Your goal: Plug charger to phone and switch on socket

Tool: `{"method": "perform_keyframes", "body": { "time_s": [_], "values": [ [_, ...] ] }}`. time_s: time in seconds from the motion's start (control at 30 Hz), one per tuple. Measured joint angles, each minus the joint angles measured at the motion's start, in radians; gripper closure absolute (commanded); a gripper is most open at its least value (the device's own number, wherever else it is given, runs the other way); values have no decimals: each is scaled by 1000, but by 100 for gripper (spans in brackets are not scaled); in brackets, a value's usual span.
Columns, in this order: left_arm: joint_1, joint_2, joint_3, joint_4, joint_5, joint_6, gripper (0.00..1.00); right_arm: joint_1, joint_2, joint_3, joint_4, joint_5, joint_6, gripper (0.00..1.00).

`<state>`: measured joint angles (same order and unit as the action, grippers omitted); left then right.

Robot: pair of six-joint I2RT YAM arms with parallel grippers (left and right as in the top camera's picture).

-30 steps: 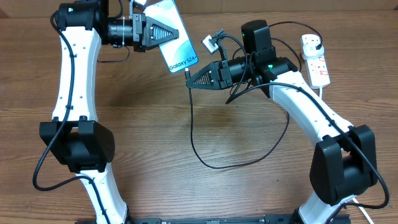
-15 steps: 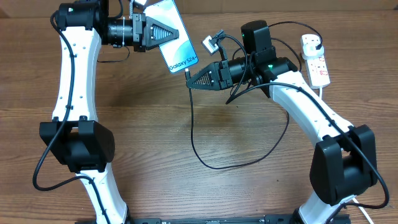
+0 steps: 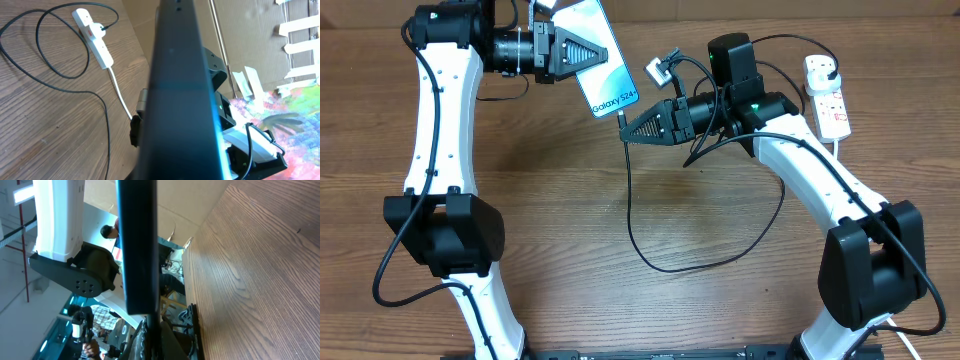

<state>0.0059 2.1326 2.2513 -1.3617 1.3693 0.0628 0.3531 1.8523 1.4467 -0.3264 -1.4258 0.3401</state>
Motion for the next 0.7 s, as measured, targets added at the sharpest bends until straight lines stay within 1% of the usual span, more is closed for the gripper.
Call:
{"method": "perform_keyframes", "body": {
  "time_s": [0.7],
  "values": [
    [0, 0, 0, 0, 0, 0, 96, 0, 0, 0, 12, -19, 0, 96]
  ]
}}
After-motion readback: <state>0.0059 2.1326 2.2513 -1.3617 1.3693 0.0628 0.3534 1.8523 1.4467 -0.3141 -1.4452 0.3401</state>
